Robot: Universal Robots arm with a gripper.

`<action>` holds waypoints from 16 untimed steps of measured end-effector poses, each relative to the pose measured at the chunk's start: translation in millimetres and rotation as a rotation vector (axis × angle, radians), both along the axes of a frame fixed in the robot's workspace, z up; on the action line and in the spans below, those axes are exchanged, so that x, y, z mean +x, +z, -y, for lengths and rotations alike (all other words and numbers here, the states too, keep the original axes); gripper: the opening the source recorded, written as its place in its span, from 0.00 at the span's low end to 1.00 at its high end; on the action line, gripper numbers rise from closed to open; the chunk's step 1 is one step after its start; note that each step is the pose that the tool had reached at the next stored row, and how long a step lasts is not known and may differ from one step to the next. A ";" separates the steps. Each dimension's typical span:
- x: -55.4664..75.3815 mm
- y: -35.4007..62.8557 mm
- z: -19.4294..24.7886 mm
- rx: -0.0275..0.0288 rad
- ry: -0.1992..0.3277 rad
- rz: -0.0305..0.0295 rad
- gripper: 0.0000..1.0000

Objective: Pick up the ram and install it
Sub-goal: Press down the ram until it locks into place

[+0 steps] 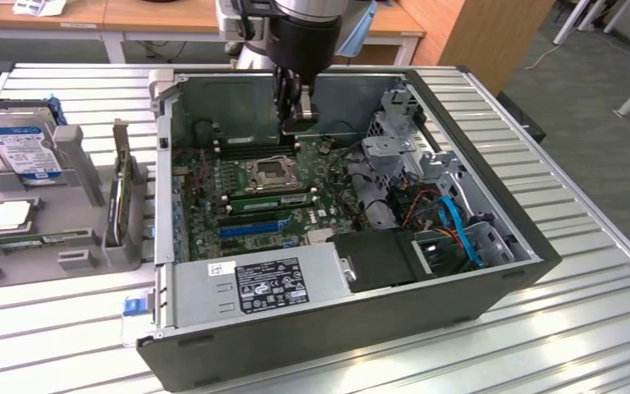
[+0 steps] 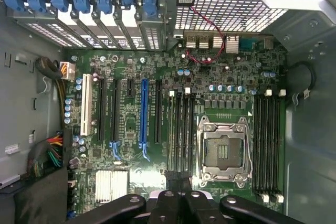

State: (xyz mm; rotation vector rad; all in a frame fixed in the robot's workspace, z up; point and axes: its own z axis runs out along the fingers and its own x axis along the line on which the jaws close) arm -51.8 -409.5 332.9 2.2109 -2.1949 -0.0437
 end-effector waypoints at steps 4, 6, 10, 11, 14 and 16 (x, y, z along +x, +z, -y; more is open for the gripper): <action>3.0 -0.1 0.0 0.0002 0.000 0.0000 0.10; 4.3 -0.1 0.0 0.0003 0.000 -0.0001 0.10; 4.7 -0.1 0.0 0.0004 0.000 -0.0001 0.10; 4.7 -0.1 0.0 0.0003 0.000 0.0000 0.10; 4.7 -0.1 0.0 0.0003 0.000 0.0000 0.10; 4.7 -0.1 0.0 0.0004 0.000 0.0000 0.10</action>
